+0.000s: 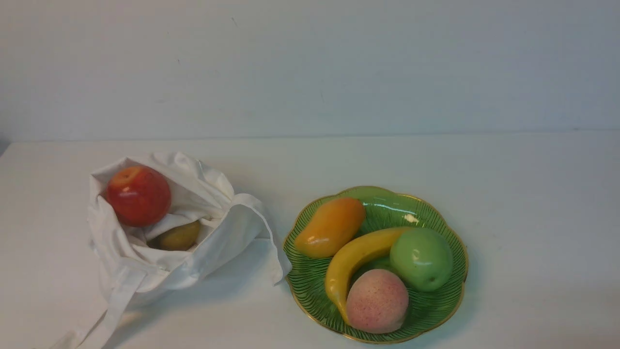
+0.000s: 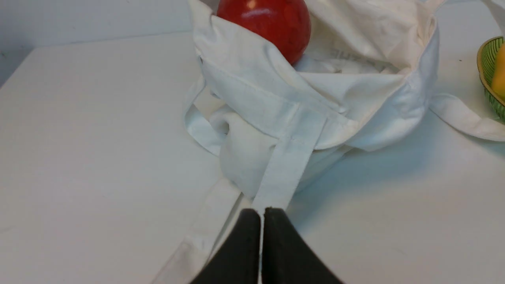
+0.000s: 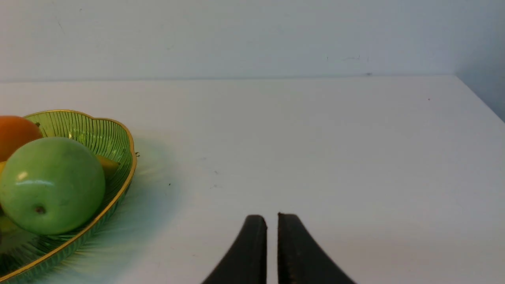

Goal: Take the fruit out of the cloth bag on the white table and place them on a plate.
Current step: 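Reach into the white bag and grasp the apple with the left gripper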

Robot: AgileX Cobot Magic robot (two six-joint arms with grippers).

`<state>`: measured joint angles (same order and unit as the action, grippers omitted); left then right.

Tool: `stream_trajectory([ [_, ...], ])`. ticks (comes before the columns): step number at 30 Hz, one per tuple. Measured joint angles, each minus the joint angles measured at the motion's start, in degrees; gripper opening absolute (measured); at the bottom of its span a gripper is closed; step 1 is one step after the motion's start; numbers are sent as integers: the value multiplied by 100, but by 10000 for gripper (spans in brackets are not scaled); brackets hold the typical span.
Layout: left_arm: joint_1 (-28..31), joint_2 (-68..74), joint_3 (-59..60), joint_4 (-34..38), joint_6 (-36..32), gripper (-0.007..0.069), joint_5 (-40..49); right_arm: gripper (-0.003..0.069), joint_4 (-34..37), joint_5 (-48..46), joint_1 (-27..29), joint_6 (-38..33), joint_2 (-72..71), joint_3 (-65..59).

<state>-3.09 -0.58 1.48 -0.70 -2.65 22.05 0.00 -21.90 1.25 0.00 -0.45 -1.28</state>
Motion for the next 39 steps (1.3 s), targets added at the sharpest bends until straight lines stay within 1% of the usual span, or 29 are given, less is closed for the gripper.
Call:
stream_trajectory([
  [32, 0, 0, 0, -72, -5, -8, -7, 36, 32, 0, 0, 0, 0, 0],
  [34, 0, 0, 0, 70, 110, -8, -51, 36, 32, 0, 0, 0, 0, 0],
  [36, 0, 0, 15, 580, 524, -8, -342, 36, 32, 0, 0, 0, 0, 0],
  [38, 0, 0, 15, 1271, 998, -8, -706, 36, 32, 0, 0, 0, 0, 0],
  [39, 0, 0, 15, 1439, 1127, -8, -802, 36, 32, 0, 0, 0, 0, 0],
])
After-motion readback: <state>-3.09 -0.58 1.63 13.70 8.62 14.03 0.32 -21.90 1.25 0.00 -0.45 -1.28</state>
